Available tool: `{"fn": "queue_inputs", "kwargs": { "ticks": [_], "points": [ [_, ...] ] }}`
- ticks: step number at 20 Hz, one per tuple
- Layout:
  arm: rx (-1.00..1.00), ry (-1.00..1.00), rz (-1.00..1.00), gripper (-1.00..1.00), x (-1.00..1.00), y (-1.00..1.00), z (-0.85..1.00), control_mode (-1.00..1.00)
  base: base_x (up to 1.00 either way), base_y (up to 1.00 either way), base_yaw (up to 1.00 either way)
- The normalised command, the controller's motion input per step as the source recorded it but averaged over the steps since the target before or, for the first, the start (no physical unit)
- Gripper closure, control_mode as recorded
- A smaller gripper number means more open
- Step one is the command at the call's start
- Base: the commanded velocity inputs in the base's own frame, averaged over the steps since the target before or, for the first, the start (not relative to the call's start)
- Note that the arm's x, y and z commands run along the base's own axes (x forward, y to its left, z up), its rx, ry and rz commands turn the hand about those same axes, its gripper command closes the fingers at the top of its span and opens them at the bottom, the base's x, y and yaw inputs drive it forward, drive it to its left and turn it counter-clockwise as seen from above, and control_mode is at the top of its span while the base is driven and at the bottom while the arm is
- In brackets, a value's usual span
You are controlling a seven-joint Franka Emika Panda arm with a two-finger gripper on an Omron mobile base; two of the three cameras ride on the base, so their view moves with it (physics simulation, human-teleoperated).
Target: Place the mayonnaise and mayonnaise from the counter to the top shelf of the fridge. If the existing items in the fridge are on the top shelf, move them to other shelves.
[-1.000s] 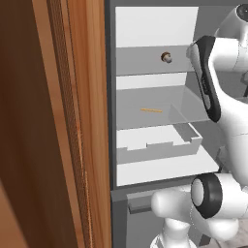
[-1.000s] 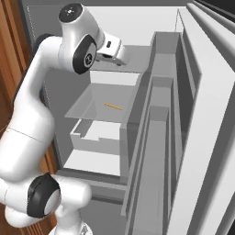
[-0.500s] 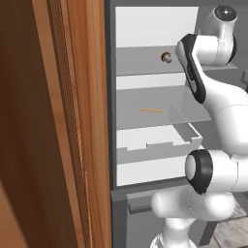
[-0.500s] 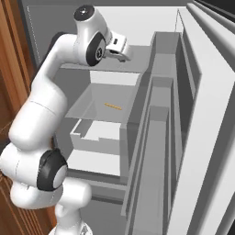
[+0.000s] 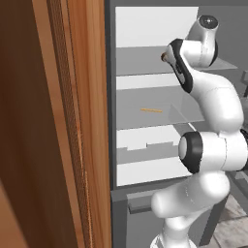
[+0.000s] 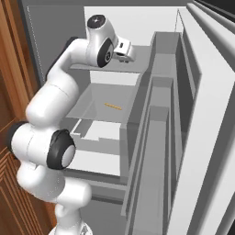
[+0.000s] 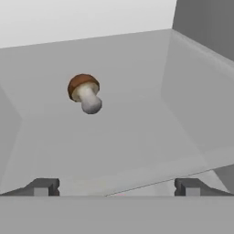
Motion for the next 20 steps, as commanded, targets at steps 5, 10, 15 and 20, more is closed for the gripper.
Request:
{"fn": "queue_inputs", "kwargs": {
  "ticks": [5, 10, 15, 20],
  "points": [
    [0.00, 0.04, 0.07, -1.00, 0.79, 0.00, -0.20, -1.00, 0.00, 0.00, 0.00],
    [0.00, 0.05, 0.08, -1.00, 0.75, 0.00, -0.18, -1.00, 0.00, 0.00, 0.00],
    [0.00, 0.07, 0.06, -1.00, 0.66, 0.00, -0.05, -1.00, 0.00, 0.00, 0.00],
    [0.00, 0.09, 0.03, -1.00, 0.58, 0.00, 0.00, -1.00, 0.00, 0.00, 0.00]
  ]
}}
